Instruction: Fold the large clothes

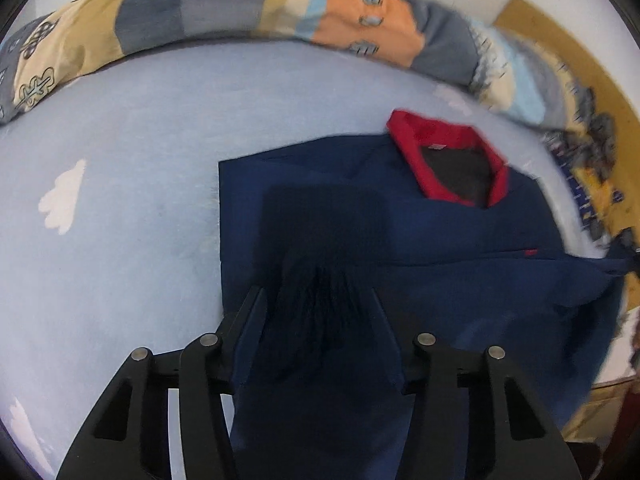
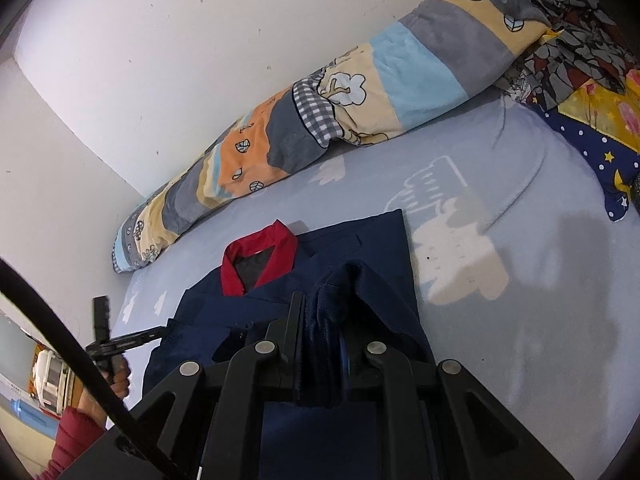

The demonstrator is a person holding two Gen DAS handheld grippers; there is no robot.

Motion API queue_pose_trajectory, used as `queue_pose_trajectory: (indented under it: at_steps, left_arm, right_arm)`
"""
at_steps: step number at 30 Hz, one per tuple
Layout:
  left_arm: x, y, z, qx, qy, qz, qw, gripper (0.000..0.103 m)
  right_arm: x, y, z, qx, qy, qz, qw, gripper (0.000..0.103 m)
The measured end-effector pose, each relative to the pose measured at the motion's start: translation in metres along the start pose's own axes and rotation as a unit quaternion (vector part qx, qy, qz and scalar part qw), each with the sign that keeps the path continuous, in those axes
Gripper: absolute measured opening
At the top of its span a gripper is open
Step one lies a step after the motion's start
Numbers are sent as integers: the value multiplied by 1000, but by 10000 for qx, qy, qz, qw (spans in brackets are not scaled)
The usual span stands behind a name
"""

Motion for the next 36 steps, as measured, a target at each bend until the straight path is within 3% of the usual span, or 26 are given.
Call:
queue_pose_trajectory:
  at_steps: [2,4,10,16,22,27,29,30,31,34,36]
  left_arm:
    - [0,2,-15,126,-123,25,9998,51]
    - [-2,3,-16,25,-143,44,9999,17]
    - [-1,-12,22,-519,-352,-52,9980,13]
    - [20,-53,48,-1039,-454,323,9930,13]
    - [53,-66,1,-880,-618,900,9901,13]
    - [69,-58,-43,-639,-821,1075,9887,18]
    - [70,-59,-44,-753,-919,1096,9868,25]
    - [70,-61,-41,-805,-931,1123,9860,34]
    - [70,-62,-37,-842,-923,1143,9856,37]
    - [67,-67,-15,-1091,-552,1102,9863,45]
    - [65,-71,3,-1297,-434,1110,9844,48]
  right_arm:
    - [-2,0,-2,22,4,-17,10000,15]
    - [-2,0,-5,30,11,-15,10000,14]
    - [-3,-8,-15,45,6,7,10000,14]
    - [-5,-35,-41,-130,55,-91,9999,14]
    - [-17,-57,-104,-22,325,-117,9994,14]
    - [-59,-43,-164,369,655,-737,9944,15]
    - [-75,-35,-177,543,464,-1235,9898,17]
    - [-79,-35,-178,534,374,-1397,9880,17]
    - [-80,-37,-174,441,202,-1550,9867,21]
    - [-68,-51,-152,235,-190,-1506,9881,32]
    - [-56,-60,-133,96,-398,-1430,9889,33]
Point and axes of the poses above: each gripper's, at about its wrist camera, not at the fingertips, and z roughly against the way its jaws point, x to its left, y to its underside, the point moved 7 cm from there along -z, roughly the way its jaws point, and after that the axes turned 6 degrees about -x, right-handed, at the moved point
